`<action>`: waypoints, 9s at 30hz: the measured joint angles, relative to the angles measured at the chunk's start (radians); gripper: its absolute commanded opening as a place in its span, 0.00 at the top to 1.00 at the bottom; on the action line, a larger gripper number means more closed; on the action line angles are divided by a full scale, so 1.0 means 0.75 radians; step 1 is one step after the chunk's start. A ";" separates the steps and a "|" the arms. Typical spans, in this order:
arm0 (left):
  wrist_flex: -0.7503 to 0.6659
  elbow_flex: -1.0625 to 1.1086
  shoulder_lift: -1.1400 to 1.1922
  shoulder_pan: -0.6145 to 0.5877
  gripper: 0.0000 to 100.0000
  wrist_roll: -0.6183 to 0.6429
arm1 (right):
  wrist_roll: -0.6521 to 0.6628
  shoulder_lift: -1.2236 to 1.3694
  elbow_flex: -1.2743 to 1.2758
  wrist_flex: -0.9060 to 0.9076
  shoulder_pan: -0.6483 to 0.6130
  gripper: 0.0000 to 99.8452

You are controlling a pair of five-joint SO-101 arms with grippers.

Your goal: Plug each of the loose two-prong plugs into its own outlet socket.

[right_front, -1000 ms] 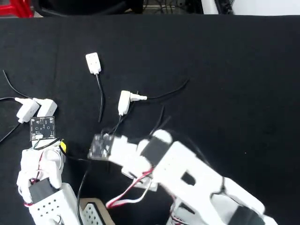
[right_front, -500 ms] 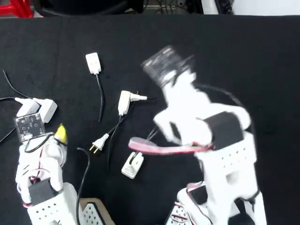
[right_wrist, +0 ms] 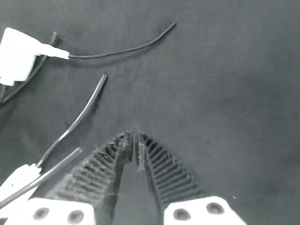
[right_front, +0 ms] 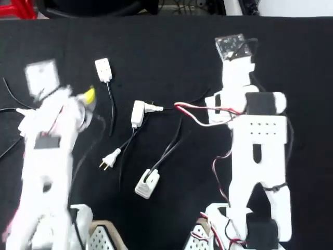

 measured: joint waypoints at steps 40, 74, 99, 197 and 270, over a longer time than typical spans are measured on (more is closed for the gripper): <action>0.385 -1.970 2.015 0.070 0.90 0.188 | 0.043 0.006 0.317 -0.338 -0.082 0.99; 1.571 -1.784 1.594 0.078 0.97 -0.853 | 0.078 0.006 0.317 -0.338 -0.078 0.99; 0.548 -0.141 0.606 0.010 0.63 -1.062 | 0.088 0.006 0.333 -0.338 -0.078 0.99; 1.099 0.321 -0.475 -0.023 0.79 -1.123 | 0.088 0.006 0.333 -0.338 -0.088 0.99; -0.010 0.407 -0.288 0.882 0.97 0.372 | 0.790 0.006 0.315 0.006 0.229 0.98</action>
